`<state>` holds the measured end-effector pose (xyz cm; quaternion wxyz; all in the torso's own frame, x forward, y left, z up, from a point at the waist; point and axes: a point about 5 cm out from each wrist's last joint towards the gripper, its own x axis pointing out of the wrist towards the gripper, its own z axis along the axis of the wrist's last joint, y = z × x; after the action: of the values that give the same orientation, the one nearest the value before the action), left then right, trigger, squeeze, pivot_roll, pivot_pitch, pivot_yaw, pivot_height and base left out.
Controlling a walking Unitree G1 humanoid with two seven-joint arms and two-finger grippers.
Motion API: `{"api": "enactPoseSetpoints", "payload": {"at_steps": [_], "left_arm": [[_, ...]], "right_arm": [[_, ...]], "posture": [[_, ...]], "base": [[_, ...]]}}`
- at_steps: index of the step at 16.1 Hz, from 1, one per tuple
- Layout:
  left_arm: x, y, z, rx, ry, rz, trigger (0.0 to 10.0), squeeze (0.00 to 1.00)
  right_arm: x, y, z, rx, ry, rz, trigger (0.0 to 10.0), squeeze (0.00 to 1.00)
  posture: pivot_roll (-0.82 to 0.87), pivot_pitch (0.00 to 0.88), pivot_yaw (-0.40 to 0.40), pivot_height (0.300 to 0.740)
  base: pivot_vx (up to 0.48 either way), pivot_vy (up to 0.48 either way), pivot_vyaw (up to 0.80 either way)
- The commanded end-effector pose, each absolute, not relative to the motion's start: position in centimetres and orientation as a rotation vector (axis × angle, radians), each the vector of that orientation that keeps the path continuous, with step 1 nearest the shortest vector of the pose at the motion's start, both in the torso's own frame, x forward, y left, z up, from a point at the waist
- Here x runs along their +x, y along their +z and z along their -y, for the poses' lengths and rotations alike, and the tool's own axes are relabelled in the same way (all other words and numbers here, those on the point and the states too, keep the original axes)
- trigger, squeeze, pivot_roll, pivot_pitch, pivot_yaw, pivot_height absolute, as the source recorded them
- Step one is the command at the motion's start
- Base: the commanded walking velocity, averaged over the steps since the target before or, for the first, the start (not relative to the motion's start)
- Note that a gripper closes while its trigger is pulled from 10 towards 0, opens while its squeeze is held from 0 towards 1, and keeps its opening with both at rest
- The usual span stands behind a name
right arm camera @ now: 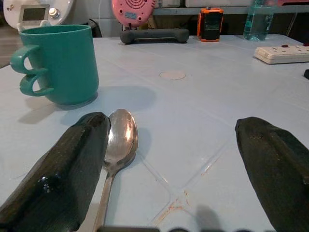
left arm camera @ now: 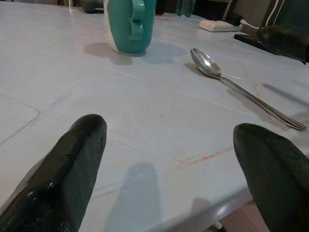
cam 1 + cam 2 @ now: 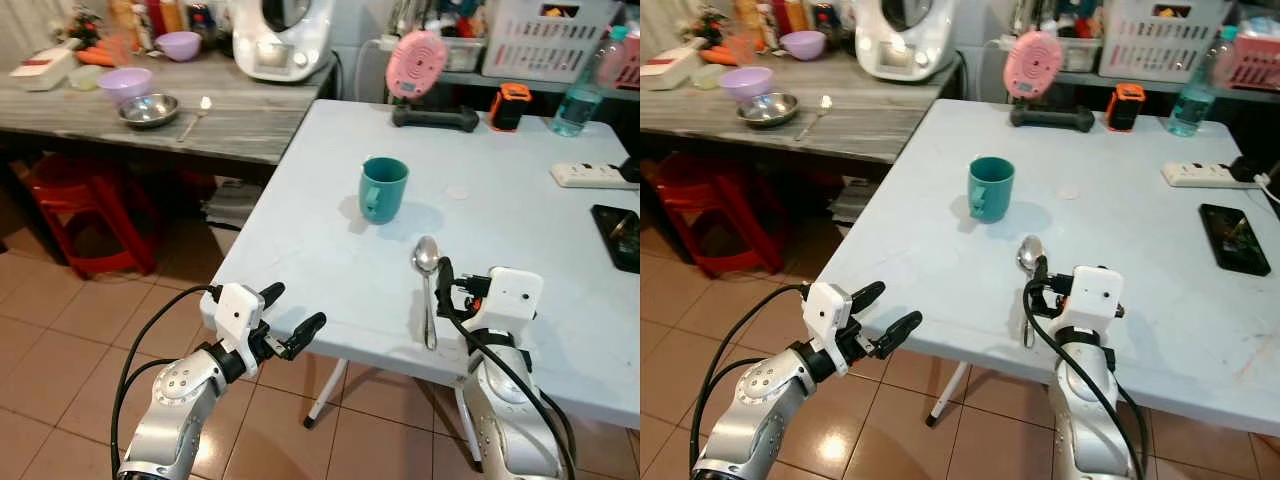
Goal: Setting the table
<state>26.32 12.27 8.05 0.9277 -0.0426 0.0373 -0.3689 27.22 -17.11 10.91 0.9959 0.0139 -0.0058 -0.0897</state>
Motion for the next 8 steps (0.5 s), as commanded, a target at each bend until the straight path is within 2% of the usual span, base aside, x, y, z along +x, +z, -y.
{"api": "enactPoseSetpoints", "payload": {"at_steps": [1,5,8], "left_arm": [[26.3,8.3,-12.5,-0.073,-0.753,-0.068,10.0,0.00],[26.2,8.7,-12.4,-0.095,-0.811,-0.057,10.0,0.00],[25.8,9.1,-12.2,-0.107,-0.891,-0.054,10.0,0.00]], "right_arm": [[27.4,11.4,16.8,0.029,-0.167,0.026,10.0,0.00],[28.0,10.5,16.8,-0.001,-0.177,-0.051,10.0,0.00],[27.6,9.0,18.0,-0.025,-0.264,-0.153,10.0,0.00]], "posture": [[-0.07,0.000,0.023,0.740],[-0.07,0.000,0.013,0.740],[-0.07,0.000,0.007,0.740]], "base": [[0.000,0.000,0.00],[0.000,0.000,0.00],[0.000,0.000,0.00]]}}
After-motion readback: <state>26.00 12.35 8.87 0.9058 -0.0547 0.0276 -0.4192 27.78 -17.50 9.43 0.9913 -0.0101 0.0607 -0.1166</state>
